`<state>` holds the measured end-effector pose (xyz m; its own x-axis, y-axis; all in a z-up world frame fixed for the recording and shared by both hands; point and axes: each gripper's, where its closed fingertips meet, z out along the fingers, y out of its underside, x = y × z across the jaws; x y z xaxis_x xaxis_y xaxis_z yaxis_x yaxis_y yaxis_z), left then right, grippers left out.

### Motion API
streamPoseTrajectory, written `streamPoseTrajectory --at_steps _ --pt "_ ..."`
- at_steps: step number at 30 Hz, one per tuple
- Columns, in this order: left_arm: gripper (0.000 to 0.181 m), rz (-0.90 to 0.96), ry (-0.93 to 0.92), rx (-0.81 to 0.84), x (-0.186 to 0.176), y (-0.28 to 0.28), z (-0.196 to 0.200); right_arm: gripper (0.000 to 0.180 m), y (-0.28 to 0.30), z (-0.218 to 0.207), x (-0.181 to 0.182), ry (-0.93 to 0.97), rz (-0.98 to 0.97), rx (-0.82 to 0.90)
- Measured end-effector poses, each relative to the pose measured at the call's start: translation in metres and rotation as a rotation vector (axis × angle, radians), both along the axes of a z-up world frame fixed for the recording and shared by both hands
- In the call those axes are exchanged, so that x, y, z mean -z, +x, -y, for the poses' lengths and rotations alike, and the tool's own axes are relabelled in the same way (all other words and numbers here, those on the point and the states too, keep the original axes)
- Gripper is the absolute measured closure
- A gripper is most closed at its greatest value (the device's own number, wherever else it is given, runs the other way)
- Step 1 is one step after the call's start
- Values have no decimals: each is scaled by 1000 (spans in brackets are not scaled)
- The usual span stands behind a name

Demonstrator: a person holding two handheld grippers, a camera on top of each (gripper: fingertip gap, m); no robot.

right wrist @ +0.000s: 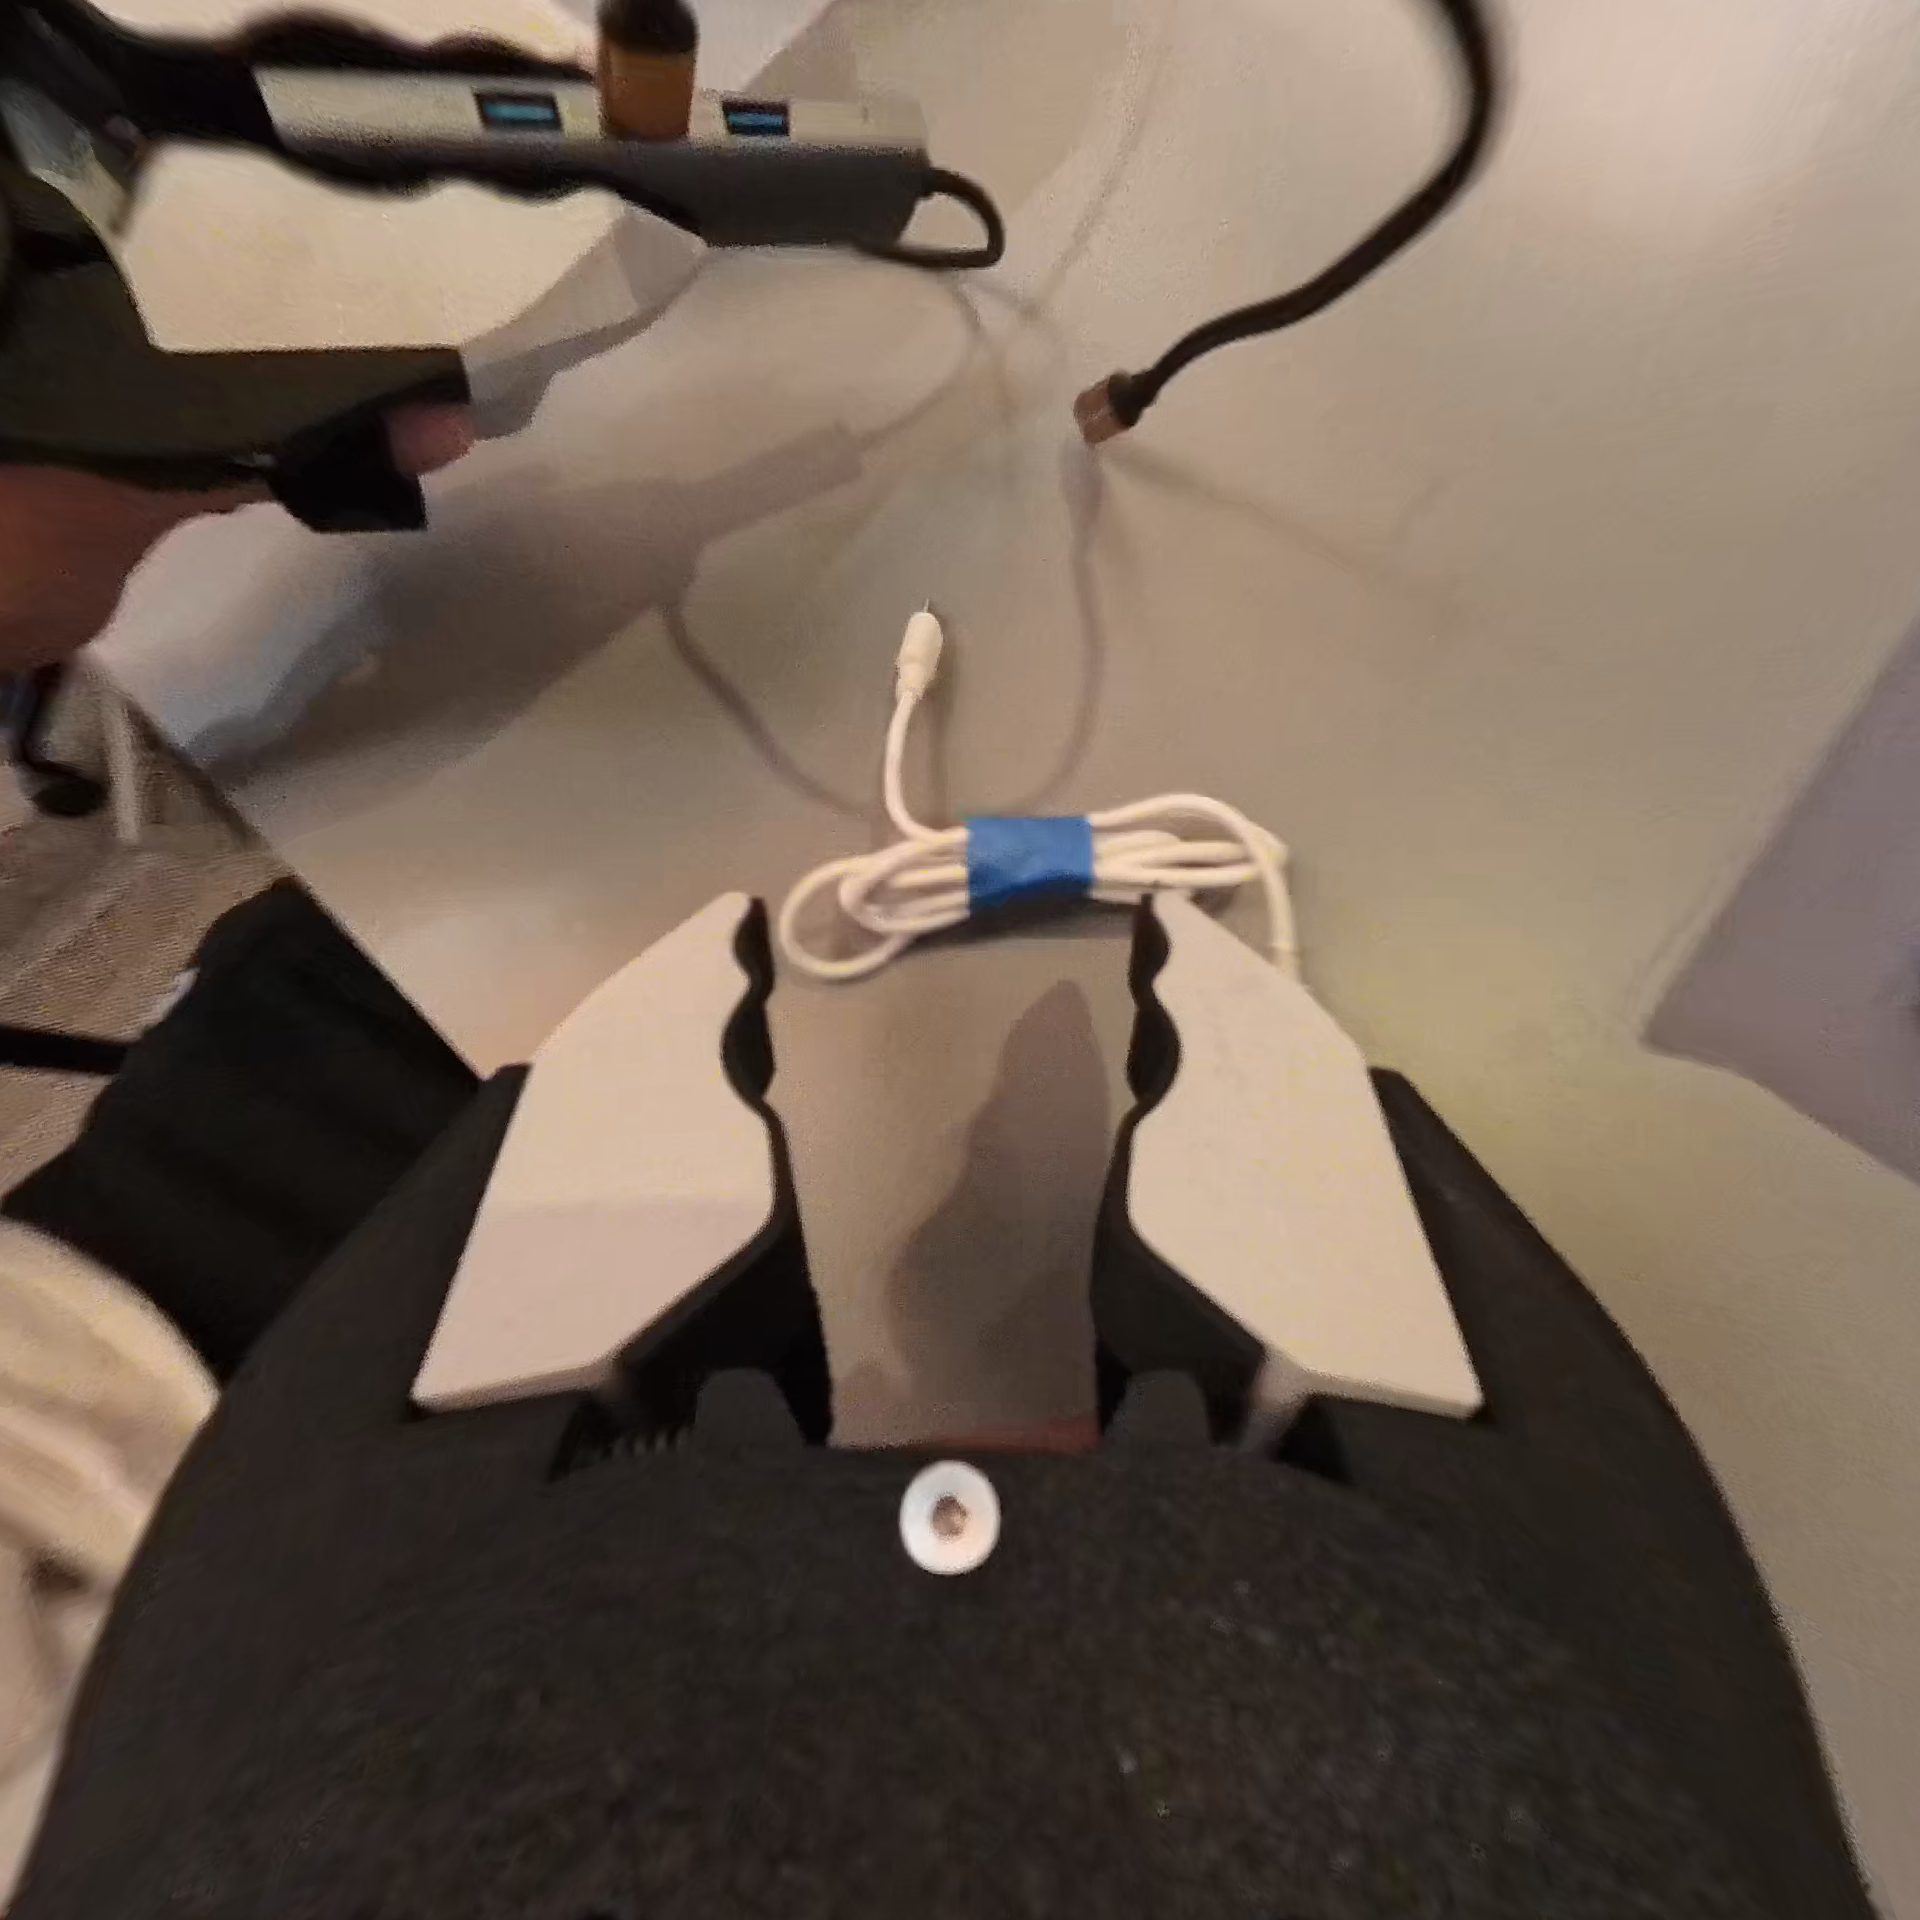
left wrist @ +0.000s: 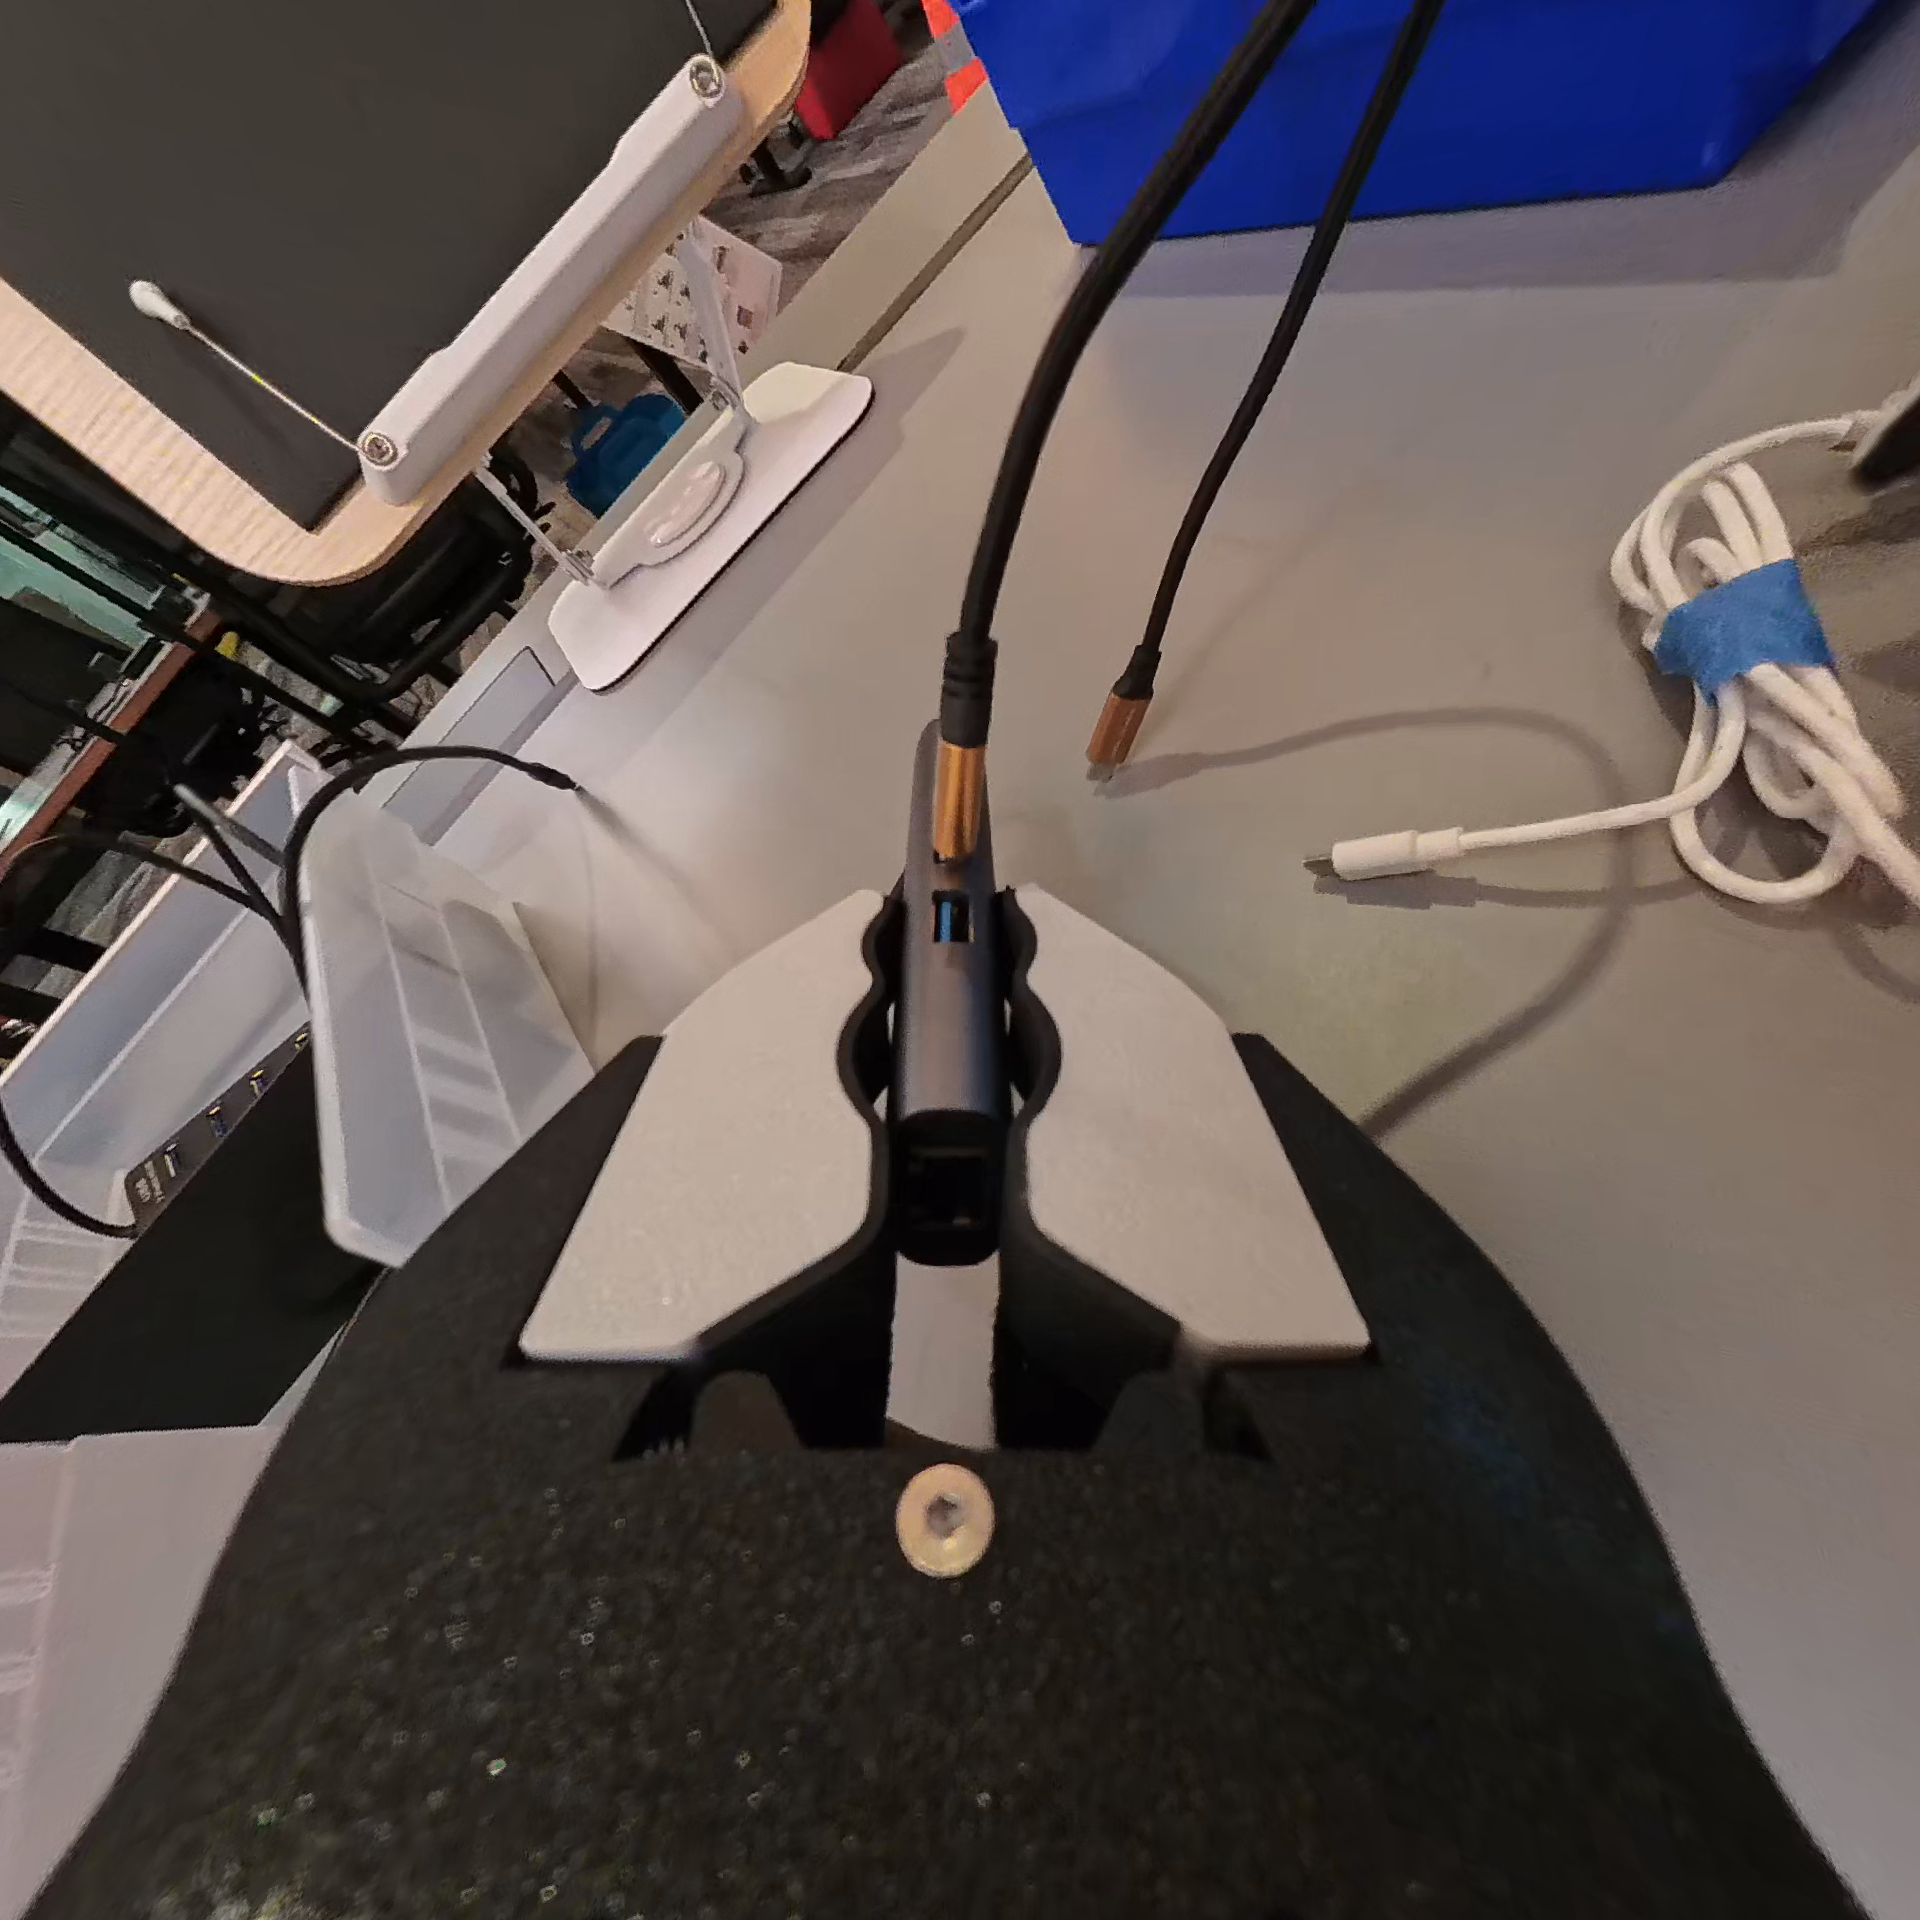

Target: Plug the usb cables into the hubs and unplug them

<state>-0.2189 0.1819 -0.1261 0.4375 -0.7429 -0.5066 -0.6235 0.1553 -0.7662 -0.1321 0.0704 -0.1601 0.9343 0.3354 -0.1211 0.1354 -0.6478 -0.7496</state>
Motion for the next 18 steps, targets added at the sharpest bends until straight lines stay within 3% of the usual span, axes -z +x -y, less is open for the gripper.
streamPoseTrajectory --at_steps 3,6,9,11,12,16,18 --pt "164 -2 -3 -3 0 2 0 104 -2 -14 19 -33 135 146" --pt "164 1 -5 1 0 2 3 101 6 -23 28 -37 196 182" --pt "164 -4 -1 4 1 2 4 141 12 -21 29 -49 231 118" --pt "164 -2 -3 4 1 1 5 167 21 -19 24 -24 293 34" --pt "164 -1 -3 2 0 0 4 170 18 -17 19 12 295 -63" --pt "164 13 -5 -9 -2 -5 2 171 18 20 16 70 392 -545" --pt "164 21 -13 -11 -3 -6 2 164 36 42 21 19 414 -677"
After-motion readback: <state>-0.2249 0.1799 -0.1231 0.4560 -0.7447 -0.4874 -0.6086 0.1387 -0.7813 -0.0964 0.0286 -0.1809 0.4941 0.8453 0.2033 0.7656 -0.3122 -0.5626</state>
